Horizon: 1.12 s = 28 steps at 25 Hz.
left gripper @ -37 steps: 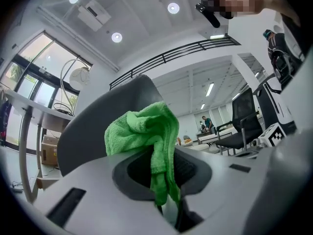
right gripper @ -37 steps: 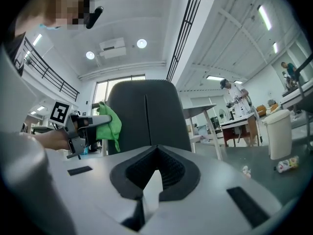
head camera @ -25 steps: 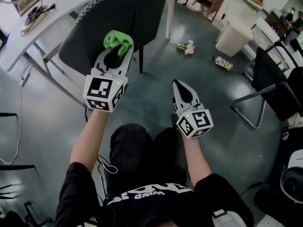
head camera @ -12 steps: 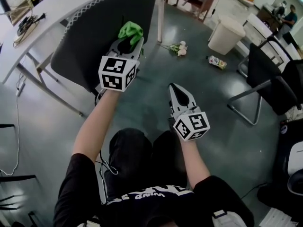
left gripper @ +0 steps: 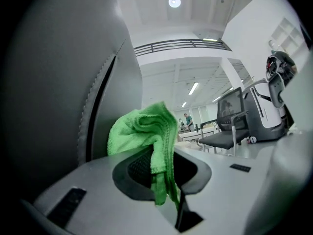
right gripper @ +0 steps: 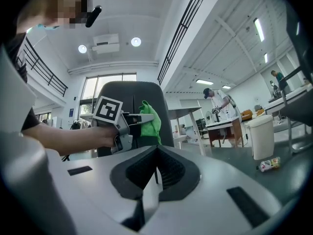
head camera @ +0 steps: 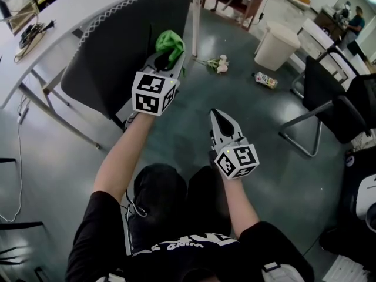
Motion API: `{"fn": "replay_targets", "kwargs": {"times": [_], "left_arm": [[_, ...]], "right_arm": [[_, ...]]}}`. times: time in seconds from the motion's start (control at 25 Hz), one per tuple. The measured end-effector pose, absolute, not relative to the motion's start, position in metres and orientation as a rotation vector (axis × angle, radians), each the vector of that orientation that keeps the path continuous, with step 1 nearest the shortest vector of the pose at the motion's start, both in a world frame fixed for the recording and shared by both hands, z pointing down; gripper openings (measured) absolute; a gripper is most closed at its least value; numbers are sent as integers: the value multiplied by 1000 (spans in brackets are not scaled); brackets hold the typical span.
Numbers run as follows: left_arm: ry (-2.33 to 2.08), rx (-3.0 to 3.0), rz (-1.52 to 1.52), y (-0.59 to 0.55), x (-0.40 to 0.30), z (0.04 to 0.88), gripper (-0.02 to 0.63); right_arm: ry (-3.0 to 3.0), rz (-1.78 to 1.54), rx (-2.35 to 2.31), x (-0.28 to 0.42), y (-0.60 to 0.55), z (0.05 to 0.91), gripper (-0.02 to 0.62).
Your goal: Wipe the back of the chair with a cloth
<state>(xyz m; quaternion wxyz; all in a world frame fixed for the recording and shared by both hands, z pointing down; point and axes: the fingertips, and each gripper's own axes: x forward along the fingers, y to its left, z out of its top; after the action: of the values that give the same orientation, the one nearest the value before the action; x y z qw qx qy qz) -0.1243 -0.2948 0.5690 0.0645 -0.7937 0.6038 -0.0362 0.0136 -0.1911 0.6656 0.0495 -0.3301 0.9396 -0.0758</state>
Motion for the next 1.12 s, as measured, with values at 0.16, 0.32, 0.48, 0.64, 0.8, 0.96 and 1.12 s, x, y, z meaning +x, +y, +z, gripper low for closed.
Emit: {"fn": "replay_targets", "kwargs": {"times": [0.16,0.32,0.48,0.64,0.8,0.96,1.12], "left_arm": [[1803,-2398,-105,-272,-124,568,67],[1811,-2389,-80,-241,-127,567,67],[1836,-2373,-55,-199,-133,567,67],[1905,-2320,-37,-154,-150,568,67],[1985,-2272,-24,-114,-171,571,67],[2063,-2217,-49,-78,-191,577,67],[2130,-2179,-61,-51,-207,579,67]], "right_arm": [[2853,-223,-997,14,-191,663,-3],[2850,-236,-986,15,-190,665,-3],[2856,-245,-960,12,-188,666,-3],[2867,-257,-930,7,-186,671,-3],[2873,-264,-907,3,-185,672,-3],[2876,-264,-891,1,-185,673,-3],[2877,-265,-886,-1,-187,673,-3]]}}
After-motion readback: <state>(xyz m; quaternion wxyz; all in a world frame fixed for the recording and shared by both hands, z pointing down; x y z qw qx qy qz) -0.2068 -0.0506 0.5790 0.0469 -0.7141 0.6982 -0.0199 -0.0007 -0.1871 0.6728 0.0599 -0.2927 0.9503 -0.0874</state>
